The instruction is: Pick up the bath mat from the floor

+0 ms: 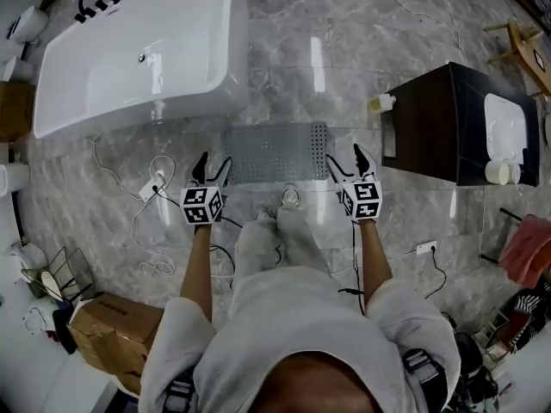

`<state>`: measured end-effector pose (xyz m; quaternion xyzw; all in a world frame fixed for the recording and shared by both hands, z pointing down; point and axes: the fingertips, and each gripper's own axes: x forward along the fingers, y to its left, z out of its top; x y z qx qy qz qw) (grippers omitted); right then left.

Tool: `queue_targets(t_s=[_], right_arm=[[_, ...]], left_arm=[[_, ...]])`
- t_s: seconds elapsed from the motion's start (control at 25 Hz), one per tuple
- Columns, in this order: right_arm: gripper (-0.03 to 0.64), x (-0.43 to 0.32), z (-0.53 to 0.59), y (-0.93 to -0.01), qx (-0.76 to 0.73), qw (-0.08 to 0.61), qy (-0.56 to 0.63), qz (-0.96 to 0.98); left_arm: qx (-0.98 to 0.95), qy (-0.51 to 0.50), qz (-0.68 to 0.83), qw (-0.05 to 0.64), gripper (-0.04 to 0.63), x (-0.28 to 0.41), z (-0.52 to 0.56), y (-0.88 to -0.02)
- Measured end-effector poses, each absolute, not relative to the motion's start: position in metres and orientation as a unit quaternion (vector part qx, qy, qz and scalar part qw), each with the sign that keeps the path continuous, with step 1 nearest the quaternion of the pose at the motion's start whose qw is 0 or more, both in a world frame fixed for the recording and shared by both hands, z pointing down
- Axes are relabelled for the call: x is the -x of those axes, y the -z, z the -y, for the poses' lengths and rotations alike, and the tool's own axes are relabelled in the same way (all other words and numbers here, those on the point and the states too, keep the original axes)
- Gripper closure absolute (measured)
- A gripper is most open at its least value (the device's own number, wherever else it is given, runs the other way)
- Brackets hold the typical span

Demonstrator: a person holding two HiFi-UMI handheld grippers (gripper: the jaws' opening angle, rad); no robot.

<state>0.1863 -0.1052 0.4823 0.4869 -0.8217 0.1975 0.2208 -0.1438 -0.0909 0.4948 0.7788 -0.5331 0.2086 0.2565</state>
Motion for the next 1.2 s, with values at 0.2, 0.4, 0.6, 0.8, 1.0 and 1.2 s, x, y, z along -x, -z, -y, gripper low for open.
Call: queue_targets(t_s=[0.2,0.4,0.6,0.8,1.0,1.2], right_arm=[[0.278,-0.176,0.11,-0.52,-0.479,0.235,-0.213,0.819],[0.278,-0.163,0.116,-0.566,-0.476,0.242,-0.232,0.813],[0.278,-0.159,0.104,-0.62,-0.492,0.235,-0.275,0.792],[0.278,-0.158,0.092,-0.688,-0.49,0.259,-0.29,0.78],[0.278,-0.159,0.082,-0.758,-0.478,0.282,-0.296,0.777],[0.278,-0.164,0.069,-0.821,-0.463,0.305,-0.306,0.774]], left_arm=[[-0.771,-0.22,0.531,0.273,0.29,0.159,0.093,-0.533],[-0.764,-0.221,0.529,0.297,0.29,0.175,0.1,-0.591],[-0.761,-0.226,0.517,0.32,0.288,0.182,0.097,-0.654],[-0.755,-0.243,0.507,0.336,0.288,0.195,0.088,-0.724],[-0.746,-0.263,0.503,0.348,0.288,0.204,0.079,-0.796],[-0.736,-0.272,0.506,0.357,0.288,0.208,0.07,-0.857]])
